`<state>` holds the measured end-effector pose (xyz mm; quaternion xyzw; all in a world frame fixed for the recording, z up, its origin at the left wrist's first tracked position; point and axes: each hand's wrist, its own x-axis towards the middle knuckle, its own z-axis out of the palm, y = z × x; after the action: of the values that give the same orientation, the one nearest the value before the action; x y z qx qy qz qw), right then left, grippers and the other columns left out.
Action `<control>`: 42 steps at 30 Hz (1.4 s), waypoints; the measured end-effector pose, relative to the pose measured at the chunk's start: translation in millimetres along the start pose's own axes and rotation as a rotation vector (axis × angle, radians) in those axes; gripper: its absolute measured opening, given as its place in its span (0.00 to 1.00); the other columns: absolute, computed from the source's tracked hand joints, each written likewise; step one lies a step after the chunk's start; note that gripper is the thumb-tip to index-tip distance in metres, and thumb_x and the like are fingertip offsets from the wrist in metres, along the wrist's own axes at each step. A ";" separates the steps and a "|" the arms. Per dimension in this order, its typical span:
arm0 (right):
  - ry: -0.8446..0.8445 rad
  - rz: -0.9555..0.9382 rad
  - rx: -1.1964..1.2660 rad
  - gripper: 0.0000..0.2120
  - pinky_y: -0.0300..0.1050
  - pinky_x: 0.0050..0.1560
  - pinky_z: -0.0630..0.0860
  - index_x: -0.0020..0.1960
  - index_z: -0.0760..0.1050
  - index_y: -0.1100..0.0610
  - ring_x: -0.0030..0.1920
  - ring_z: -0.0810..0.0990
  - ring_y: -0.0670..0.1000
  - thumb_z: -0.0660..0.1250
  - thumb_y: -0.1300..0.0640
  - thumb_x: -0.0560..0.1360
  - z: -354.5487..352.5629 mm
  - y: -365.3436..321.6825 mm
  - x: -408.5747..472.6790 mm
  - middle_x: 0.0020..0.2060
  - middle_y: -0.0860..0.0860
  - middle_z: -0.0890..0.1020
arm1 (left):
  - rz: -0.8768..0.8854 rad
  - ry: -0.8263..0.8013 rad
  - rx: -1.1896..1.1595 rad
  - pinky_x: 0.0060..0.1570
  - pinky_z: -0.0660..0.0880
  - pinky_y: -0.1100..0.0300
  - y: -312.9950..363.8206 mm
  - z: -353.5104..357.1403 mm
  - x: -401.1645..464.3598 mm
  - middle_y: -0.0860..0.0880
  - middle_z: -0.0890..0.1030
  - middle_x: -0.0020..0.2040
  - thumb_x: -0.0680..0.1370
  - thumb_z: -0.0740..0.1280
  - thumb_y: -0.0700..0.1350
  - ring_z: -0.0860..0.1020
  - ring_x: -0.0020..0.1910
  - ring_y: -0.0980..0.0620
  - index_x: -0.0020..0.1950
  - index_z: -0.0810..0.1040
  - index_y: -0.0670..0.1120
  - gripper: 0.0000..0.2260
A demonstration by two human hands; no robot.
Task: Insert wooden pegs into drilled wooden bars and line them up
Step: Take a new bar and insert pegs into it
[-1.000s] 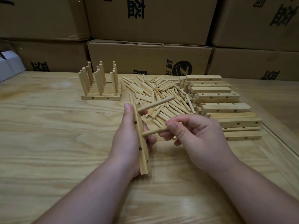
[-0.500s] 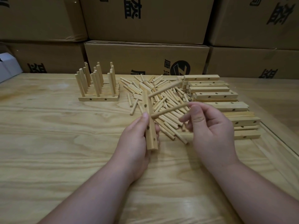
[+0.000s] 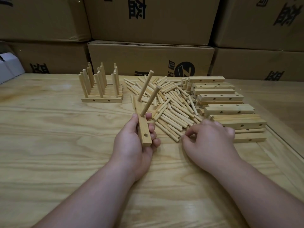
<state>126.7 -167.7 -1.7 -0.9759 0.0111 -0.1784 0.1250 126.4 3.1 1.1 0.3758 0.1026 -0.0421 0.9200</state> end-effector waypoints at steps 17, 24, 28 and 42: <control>0.193 -0.519 0.654 0.05 0.39 0.49 0.74 0.50 0.81 0.55 0.45 0.78 0.45 0.70 0.57 0.75 -5.4 -8.2 -9.1 0.41 0.40 0.78 | 0.035 0.042 -0.006 0.25 0.69 0.61 -0.9 -1.2 2.6 0.49 0.74 0.32 0.84 0.59 0.55 0.70 0.26 0.54 0.54 0.84 0.46 0.18; 0.210 -0.535 0.784 0.05 0.45 0.45 0.75 0.46 0.82 0.59 0.42 0.78 0.49 0.72 0.64 0.71 -7.8 -9.9 -9.3 0.38 0.47 0.79 | 0.038 0.046 0.001 0.26 0.69 0.61 -0.9 -1.8 3.5 0.49 0.74 0.33 0.83 0.60 0.56 0.70 0.28 0.54 0.55 0.85 0.47 0.17; 0.149 -0.512 0.902 0.04 0.46 0.41 0.76 0.45 0.82 0.61 0.39 0.77 0.52 0.71 0.65 0.71 -8.5 -11.4 -10.5 0.37 0.51 0.80 | 0.046 0.054 -0.012 0.27 0.69 0.60 -1.7 -3.7 5.1 0.48 0.74 0.33 0.83 0.63 0.56 0.69 0.28 0.54 0.57 0.83 0.46 0.16; -0.018 -0.342 1.145 0.09 0.47 0.43 0.80 0.46 0.85 0.58 0.38 0.82 0.56 0.73 0.53 0.71 -13.4 -16.5 -14.3 0.34 0.53 0.84 | 0.020 0.019 -0.045 0.25 0.69 0.61 -0.9 -1.8 5.6 0.48 0.71 0.31 0.83 0.64 0.55 0.69 0.28 0.54 0.37 0.87 0.50 0.19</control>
<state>108.3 -154.0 9.5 -0.7428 -0.2453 -0.1653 0.6006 131.4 3.7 -1.9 0.3562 0.1086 -0.0271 0.9277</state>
